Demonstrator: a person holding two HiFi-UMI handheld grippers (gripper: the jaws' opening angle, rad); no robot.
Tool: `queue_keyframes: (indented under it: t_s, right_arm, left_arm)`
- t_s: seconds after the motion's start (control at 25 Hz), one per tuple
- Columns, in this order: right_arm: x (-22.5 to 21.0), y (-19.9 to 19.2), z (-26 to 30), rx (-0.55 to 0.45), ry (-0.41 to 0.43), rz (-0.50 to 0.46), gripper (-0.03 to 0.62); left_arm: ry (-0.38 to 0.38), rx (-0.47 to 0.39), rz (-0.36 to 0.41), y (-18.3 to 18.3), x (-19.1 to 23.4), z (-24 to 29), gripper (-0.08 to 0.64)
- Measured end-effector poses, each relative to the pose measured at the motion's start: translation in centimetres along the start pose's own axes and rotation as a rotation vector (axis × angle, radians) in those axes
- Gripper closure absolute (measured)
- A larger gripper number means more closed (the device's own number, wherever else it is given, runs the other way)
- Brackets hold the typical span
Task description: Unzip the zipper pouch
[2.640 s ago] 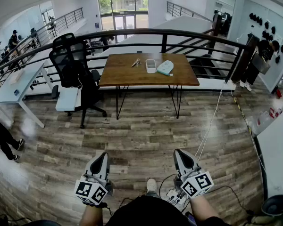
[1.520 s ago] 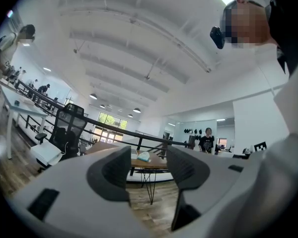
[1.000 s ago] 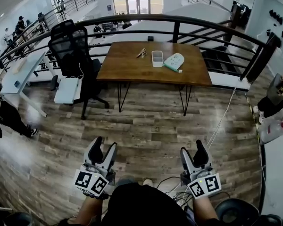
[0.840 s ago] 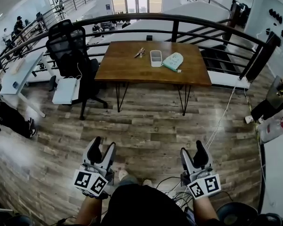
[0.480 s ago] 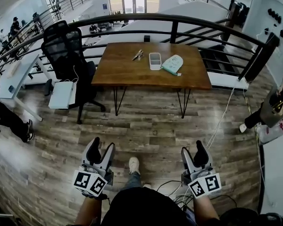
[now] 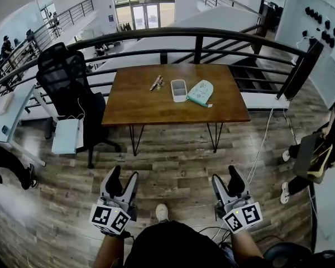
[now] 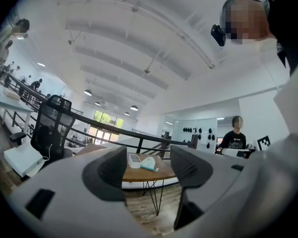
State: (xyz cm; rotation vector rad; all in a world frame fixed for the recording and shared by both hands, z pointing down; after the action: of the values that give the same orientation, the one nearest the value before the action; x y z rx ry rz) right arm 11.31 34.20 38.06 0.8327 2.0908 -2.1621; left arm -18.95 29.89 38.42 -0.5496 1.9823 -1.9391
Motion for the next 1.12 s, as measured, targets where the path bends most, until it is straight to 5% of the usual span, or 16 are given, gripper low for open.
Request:
queue_keyframes:
  t_s: [0.48,1.12]
  right_arm:
    - [-0.4,0.9,9.4,-0.039,-0.032,-0.029,0.341]
    - [-4.1,0.2,13.3,-0.006,-0.065,0.005,0.350]
  left_arm:
    - [-0.056,-0.024,0.027,1.2,6.6,7.3,0.288]
    - [-0.087,0.025,-0.011,-1.0,7.8,12.7,0.290]
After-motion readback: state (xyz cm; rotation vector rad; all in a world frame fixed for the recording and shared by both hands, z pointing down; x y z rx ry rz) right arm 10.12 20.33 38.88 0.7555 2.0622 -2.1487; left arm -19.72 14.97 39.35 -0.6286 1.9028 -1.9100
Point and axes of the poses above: the fingertips, and each gripper's own axes: z forward along the fingers, x to its left, y out of its top, the point moved 1 cm from there along -z, backward along the fingers, and after that the axes turned 12 degrees about z, right-handed, at the moved point
